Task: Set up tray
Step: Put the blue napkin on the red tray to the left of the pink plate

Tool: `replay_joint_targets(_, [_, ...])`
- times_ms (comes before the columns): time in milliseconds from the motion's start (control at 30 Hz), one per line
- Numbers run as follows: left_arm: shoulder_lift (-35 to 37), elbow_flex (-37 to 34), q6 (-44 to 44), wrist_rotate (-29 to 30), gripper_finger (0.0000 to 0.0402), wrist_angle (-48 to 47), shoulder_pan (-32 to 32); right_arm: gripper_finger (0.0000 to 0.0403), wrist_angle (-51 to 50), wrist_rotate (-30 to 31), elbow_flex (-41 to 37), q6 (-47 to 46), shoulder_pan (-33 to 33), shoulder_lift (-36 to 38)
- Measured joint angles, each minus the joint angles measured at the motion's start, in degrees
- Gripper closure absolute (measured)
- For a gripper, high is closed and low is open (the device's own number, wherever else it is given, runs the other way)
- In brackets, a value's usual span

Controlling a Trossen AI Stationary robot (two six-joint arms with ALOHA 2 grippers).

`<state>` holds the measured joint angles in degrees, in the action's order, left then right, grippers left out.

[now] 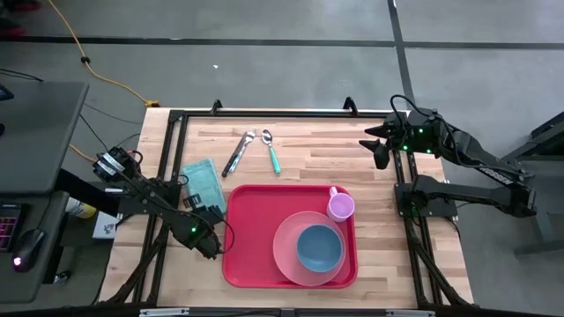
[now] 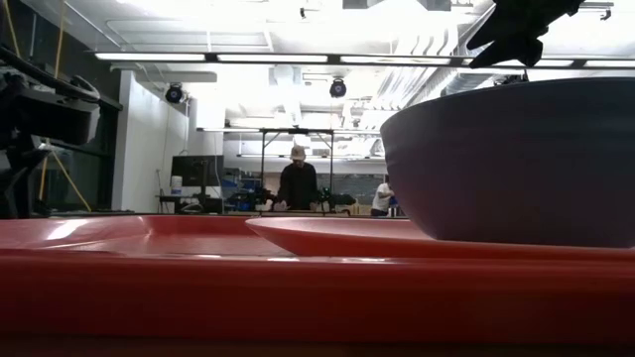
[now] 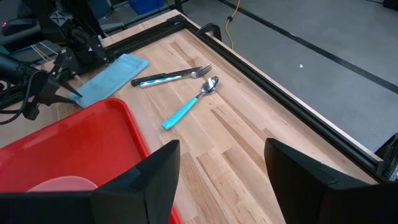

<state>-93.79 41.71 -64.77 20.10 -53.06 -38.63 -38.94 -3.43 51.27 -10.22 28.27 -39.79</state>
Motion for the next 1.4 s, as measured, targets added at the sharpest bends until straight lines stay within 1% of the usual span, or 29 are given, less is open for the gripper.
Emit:
replay_joint_targets(133, [-0.01, -0.12, 0.0, 0.07, 0.0293, 0.71, -0.02, 0.019, 0.0, -0.02, 0.0, 0.0, 0.0, 0.0])
replay_joint_targets(267, [0.37, -2.52, -0.51, 0.44, 0.0315, 4.53, -0.07, 0.019, 0.0, -0.06, 0.0, 0.0, -0.01, 0.0])
replay_joint_targets(367, [0.4, -2.8, -3.13, 0.42, 0.0347, 4.71, -0.07, 0.019, -0.02, -0.38, 0.0, -0.09, -0.02, 0.0])
replay_joint_targets(433, [0.4, -2.8, -3.45, 0.43, 0.0378, 4.66, -0.07, 0.019, -0.02, -0.84, 0.0, -0.14, -0.01, 0.01])
replay_joint_targets(467, [0.42, -2.8, -3.5, 0.28, 0.0386, 4.66, -0.07, 0.019, -0.02, -1.01, 0.0, -0.19, -0.02, 0.0])
replay_joint_targets(667, [1.03, -2.68, -3.87, -0.79, 0.039, 4.03, -0.06, 0.019, -0.02, -1.13, 0.0, -0.31, 0.0, 0.01])
replay_joint_targets(800, [3.41, -2.12, -5.12, -2.44, 0.0395, 0.77, -0.17, 0.019, 0.17, -1.13, 0.0, -0.26, -0.01, 0.01])
replay_joint_targets(933, [6.15, -2.71, -6.39, -5.76, 0.0395, -4.05, -0.29, 0.019, 0.24, -1.13, 0.0, -0.03, -0.01, 0.02])
replay_joint_targets(1200, [9.52, -2.4, -9.08, -2.38, 0.0395, -5.55, -0.33, 0.019, 0.31, -1.39, 0.0, 0.17, -0.01, 0.07])
replay_joint_targets(1400, [13.72, -2.29, -12.54, 1.64, 0.0395, -6.63, -0.33, 0.019, 0.37, -1.39, 0.0, 0.2, -0.02, 0.07])
